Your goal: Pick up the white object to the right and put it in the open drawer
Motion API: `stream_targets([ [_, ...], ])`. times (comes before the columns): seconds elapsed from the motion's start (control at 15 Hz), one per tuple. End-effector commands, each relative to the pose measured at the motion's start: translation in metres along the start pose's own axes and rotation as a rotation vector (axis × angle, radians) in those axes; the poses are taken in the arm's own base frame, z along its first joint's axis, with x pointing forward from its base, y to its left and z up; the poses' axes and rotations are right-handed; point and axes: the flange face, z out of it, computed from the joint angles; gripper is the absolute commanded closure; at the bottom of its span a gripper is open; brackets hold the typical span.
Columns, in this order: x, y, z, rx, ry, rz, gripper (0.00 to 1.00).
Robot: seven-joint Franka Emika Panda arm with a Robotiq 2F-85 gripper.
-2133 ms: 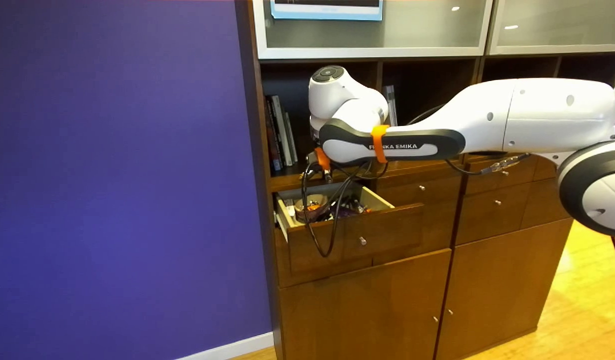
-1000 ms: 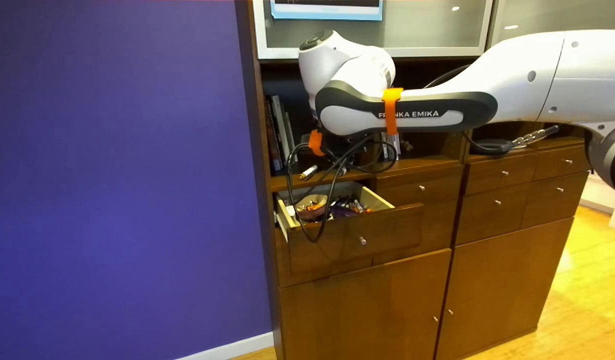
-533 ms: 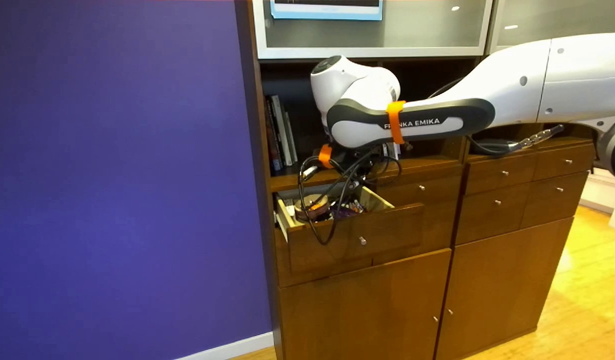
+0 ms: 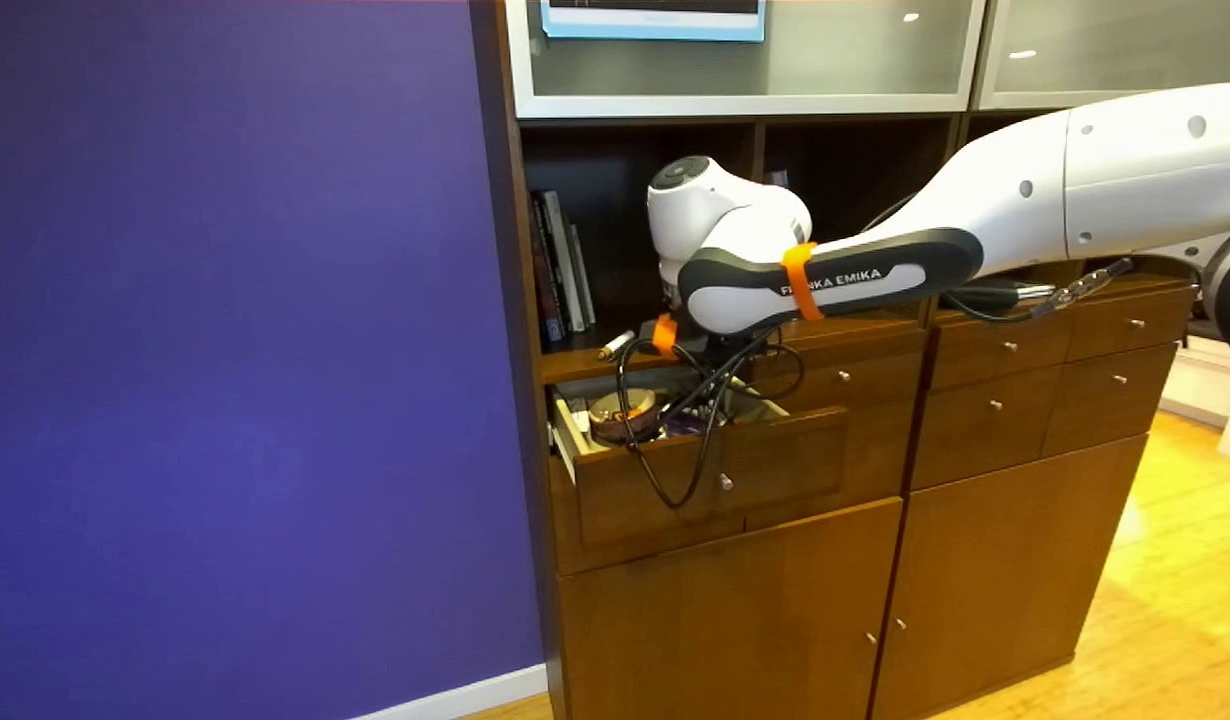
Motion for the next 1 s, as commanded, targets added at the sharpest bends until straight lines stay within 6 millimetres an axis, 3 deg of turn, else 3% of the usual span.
stream_targets([
  [0.0,-0.005,0.003,0.003,0.052,-0.009,-0.039,0.95],
  [0.53,-0.015,0.003,0.015,0.074,0.01,-0.117,0.94],
  [0.6,-0.015,0.003,0.015,0.078,0.016,-0.124,0.56],
  [0.67,-0.015,0.003,0.014,0.081,0.022,-0.129,0.55],
  [0.93,-0.017,0.002,0.001,0.091,0.007,-0.168,0.27],
])
